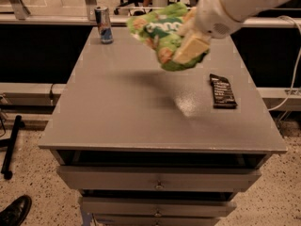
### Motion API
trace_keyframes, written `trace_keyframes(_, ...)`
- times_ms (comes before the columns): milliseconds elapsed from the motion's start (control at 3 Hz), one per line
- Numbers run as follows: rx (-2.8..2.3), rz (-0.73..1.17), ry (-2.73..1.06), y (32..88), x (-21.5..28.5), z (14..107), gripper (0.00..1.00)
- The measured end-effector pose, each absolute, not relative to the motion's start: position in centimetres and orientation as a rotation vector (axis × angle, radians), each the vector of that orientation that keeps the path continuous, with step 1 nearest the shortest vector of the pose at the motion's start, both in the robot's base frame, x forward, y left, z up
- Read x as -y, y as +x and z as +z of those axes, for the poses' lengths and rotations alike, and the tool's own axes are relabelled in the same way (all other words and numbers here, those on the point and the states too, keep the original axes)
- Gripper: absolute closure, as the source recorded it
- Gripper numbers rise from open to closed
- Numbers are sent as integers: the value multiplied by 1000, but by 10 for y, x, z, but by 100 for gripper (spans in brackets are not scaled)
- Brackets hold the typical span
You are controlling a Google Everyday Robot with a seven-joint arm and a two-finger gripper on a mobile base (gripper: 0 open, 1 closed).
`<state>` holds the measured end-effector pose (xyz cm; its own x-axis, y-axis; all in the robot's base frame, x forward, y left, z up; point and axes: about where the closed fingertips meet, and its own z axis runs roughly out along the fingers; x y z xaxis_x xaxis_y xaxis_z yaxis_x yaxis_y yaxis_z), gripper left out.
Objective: Move green rice chip bag near rxbar chocolate
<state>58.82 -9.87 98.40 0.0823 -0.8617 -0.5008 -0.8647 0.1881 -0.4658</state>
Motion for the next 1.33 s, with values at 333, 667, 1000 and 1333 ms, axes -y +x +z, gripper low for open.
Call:
trace_keyframes(333,-1792,-53,-1600,601,157,985,100)
trace_keyframes(667,-1829,-76,-1603,602,220,975,100)
trace_keyframes(1000,-1837,-65,-1640,598,249,964,100)
trace_keyframes(1333,-1839,-18,-1705,598,265,941,99)
